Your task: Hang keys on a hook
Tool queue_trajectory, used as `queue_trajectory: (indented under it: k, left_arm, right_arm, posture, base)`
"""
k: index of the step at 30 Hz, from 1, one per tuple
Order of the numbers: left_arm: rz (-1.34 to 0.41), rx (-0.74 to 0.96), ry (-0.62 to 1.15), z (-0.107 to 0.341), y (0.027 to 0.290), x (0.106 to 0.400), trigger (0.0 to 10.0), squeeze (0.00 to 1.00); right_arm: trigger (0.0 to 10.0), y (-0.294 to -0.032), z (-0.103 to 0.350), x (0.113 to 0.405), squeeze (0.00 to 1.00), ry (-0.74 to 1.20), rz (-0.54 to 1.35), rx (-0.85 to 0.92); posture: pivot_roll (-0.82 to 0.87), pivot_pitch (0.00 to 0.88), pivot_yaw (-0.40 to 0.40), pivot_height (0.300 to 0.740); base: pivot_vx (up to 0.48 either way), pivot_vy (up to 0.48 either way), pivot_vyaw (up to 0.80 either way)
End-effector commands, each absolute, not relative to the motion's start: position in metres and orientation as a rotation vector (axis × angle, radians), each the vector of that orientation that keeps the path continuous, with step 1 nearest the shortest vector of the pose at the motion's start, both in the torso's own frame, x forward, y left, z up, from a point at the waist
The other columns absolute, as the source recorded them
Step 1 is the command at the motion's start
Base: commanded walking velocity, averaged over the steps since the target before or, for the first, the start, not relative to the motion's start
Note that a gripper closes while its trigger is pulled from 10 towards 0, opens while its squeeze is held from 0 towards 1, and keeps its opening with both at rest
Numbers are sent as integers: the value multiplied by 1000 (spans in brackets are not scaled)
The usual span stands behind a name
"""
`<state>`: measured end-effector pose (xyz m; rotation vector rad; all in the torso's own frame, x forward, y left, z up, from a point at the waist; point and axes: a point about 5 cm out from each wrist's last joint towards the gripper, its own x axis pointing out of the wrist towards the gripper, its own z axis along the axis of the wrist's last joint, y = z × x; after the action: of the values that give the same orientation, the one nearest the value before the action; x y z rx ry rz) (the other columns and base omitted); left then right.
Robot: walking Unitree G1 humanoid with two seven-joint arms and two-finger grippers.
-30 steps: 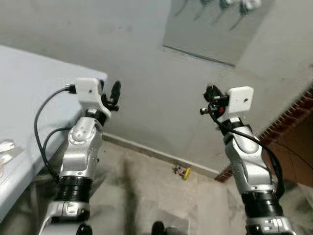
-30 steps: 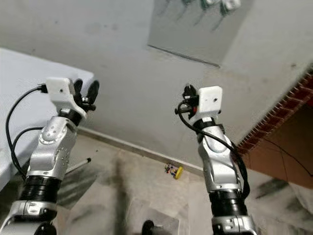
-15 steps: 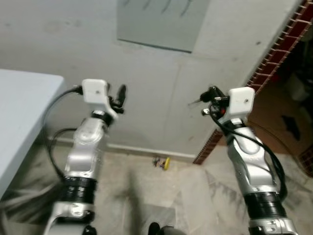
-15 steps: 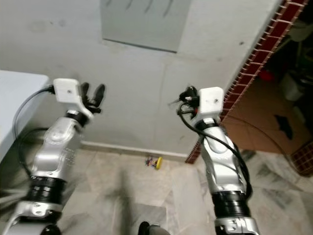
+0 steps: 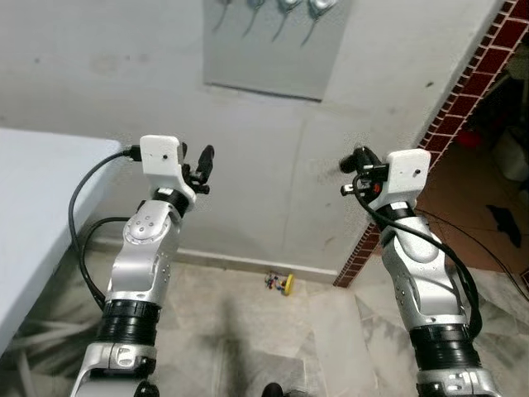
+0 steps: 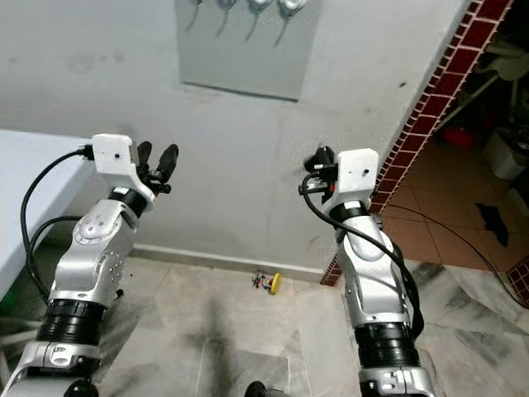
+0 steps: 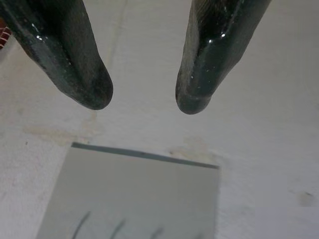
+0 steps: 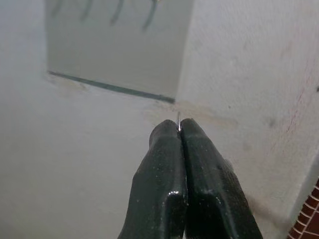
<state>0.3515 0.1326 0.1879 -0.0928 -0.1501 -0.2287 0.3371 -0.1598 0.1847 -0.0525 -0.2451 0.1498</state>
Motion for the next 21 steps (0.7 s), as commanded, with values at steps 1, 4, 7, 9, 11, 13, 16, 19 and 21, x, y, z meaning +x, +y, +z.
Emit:
queue_trajectory:
  k: [1,4,7,9,11,13,16,19,21]
  left_arm:
    - [-222,-87,-150,190,135,352,10000,0]
    - [-221,-88,-149,190,136,352,10000,0]
    - [-219,-88,-150,191,136,352,10000,0]
    - [-218,-91,-150,191,136,352,10000,0]
    - [-217,-93,-148,191,136,352,10000,0]
    - [-216,-99,-147,191,136,352,10000,0]
    - [-212,-108,-144,191,136,353,10000,0]
    - [-207,-119,-141,190,137,353,10000,0]
    - [-208,-122,-139,190,137,353,10000,0]
  right_arm:
    - [10000,-161,191,337,0,-265,147,-55]
    - [10000,-161,190,336,0,-265,147,-56]
    - [10000,-162,191,336,0,-265,147,-56]
    - [10000,-162,191,336,0,-264,147,-57]
    - [10000,-162,191,336,0,-263,147,-59]
    - [10000,-162,191,336,0,-263,147,-59]
    - [10000,-162,191,336,0,-263,149,-60]
    - [10000,-161,191,336,0,-263,150,-60]
    - [10000,-161,190,336,0,-261,151,-59]
  posture:
    - [52,155,-90,740]
    - [52,155,-90,740]
    - [51,158,-90,740]
    - [50,155,-90,740]
    - [50,155,-90,740]
    - [50,155,-90,740]
    - [51,157,-93,740]
    - [51,157,-93,740]
    - [51,158,-93,740]
  base:
    - [356,0,0]
    - [355,0,0]
    - [352,0,0]
    - [351,0,0]
    - [352,0,0]
    - [345,0,0]
    - [208,174,0]
    - [0,277,0]
    - [0,302,0]
